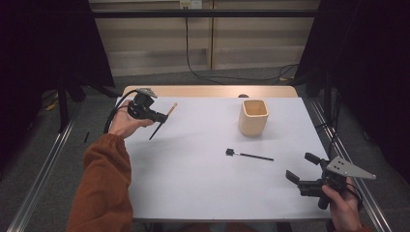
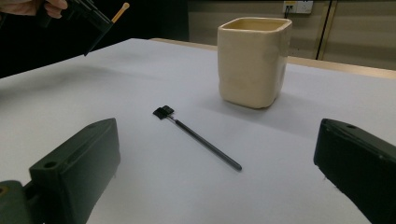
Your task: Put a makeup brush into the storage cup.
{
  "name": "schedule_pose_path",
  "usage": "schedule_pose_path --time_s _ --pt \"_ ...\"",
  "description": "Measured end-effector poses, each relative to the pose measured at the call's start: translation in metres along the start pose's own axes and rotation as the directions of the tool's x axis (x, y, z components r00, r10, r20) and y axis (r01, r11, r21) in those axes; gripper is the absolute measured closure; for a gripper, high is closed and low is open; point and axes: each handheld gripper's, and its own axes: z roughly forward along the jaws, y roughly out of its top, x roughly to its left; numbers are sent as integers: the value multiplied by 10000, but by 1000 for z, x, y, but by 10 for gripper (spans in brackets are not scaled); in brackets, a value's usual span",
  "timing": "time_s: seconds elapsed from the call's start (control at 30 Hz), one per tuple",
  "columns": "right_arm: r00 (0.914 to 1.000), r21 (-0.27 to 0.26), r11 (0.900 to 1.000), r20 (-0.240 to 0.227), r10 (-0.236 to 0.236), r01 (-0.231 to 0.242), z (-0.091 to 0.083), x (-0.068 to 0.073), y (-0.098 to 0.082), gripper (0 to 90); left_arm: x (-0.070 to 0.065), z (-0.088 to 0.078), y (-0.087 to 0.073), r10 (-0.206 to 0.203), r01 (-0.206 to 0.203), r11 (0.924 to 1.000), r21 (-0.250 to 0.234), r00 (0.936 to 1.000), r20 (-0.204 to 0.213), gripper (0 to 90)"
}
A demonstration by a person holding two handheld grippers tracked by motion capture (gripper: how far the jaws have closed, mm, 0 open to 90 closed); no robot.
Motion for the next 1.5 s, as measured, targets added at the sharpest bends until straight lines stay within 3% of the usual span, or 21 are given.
schedule_pose_path --time_s 0.33,0.47,0.6,0.7,0.8,0.83,0.9,0.93,1.03,1.07,1.13,1.2,1.23,1.27,1.37,1.43,1.47,1.5 --pt "10000 -22 10000 8 -24 24 -1 0 0 0 -3 1 -14 -371 368 9920 -1206 9993 -7 838" --pt "10000 -8 10000 -34 -74 74 0 0 0 0 -4 -1 -16 -573 512 9813 -1857 9980 -276 838" --pt "10000 -11 10000 -42 -63 63 -1 0 0 0 -5 -4 -18 -700 560 9760 -2106 9958 -594 838" --pt "9999 -27 9999 -54 -99 98 -1 0 0 0 -5 -7 -23 -847 615 9631 -2620 9933 -782 838" --pt "9999 -18 10000 -64 -81 81 -1 0 0 0 -5 -7 -26 -864 609 9577 -2814 9931 -792 839" --pt "9999 -3 9999 -45 -105 105 -1 0 0 0 -6 -7 -29 -897 592 9481 -3125 9924 -841 838" --pt "10000 52 10000 -41 -4 4 0 0 0 0 -6 -7 -32 -901 574 9383 -3410 9927 -807 838" --pt "10000 52 10000 -41 -4 4 0 0 0 0 -6 -7 -32 -901 574 9383 -3410 9927 -807 838" --pt "9999 70 9999 -41 99 -99 0 0 0 0 -9 -6 -35 -857 496 9241 -3788 9932 -789 838" --pt "9999 53 9999 -43 91 -91 0 0 0 0 -11 -5 -36 -958 637 9124 -4043 9936 -596 837" --pt "9999 53 9999 -54 100 -100 0 0 0 0 -13 -5 -36 -824 473 9137 -4035 9941 -700 837" --pt "10000 51 10000 -61 60 -59 0 0 0 0 -16 -3 -36 -729 400 9101 -4124 9953 -644 837" --pt "10000 21 10000 -75 4 -4 -1 1 0 0 -18 -2 -36 -716 385 9060 -4216 9954 -630 837" --pt "9999 3 10000 -111 -1 1 -1 1 0 0 -21 0 -36 -732 397 8971 -4400 9955 -594 837" --pt "9999 9 10000 -114 17 -17 -1 1 0 0 -23 1 -37 -711 367 8899 -4547 9957 -589 837" --pt "9999 4 10000 -104 24 -24 0 0 0 0 -29 1 -38 -723 295 8778 -4781 9948 -714 837" --pt "9999 -3 10000 -106 12 -12 0 0 0 0 -29 1 -38 -723 295 8778 -4781 9948 -714 837" --pt "9999 7 10000 -109 22 -22 0 0 0 0 -32 0 -39 -773 377 8671 -4967 9952 -594 837"
